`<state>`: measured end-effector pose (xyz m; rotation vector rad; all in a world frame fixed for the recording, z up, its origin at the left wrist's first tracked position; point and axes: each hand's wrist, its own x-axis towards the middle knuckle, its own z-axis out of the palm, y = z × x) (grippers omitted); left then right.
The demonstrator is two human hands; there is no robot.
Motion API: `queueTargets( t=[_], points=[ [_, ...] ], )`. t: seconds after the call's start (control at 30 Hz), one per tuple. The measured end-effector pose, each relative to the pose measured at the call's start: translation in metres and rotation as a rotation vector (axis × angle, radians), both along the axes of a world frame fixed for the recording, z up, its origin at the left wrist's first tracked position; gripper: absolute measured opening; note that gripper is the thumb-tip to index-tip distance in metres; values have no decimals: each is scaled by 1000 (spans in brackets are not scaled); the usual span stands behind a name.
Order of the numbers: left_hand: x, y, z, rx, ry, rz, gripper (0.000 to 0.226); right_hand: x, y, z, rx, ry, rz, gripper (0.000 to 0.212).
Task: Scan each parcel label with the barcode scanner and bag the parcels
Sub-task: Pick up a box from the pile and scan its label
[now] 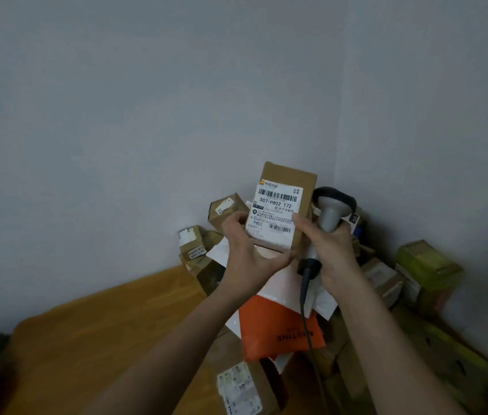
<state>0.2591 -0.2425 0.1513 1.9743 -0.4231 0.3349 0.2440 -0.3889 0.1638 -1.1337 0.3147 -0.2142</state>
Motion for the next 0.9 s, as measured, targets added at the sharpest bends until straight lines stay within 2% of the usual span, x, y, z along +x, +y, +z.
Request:
queueTargets(
  t=[0.07,0.13,0.2,0.27,0.37,0.47,0.6,0.73,0.9],
  points=[
    [-9,12,16,-171,180,-84,57,-6,3,7,19,-23,5,48],
    [-12,26,27,-322,375,-106,32,-12,8,11,14,-25,30,44],
    [-13,40,34,-442,578,-174,26,-17,15,17,-31,-10,50,53],
    [-15,53,36,-509,699,-237,30,-20,22,21,-96,22,60,61],
    [-18,71,35,-585,720,-204,36,-27,30,35,-213,64,47,41],
    [-17,90,30,-669,670,-80,41,-33,36,47,-346,134,81,43],
    [-13,121,22,-695,653,86,50,-48,53,70,-332,97,196,31],
    [-10,152,11,-747,697,152,59,-63,72,94,-441,4,337,37],
    [-12,181,4,-777,695,231,59,-84,93,118,-499,-74,414,40]
  ],
)
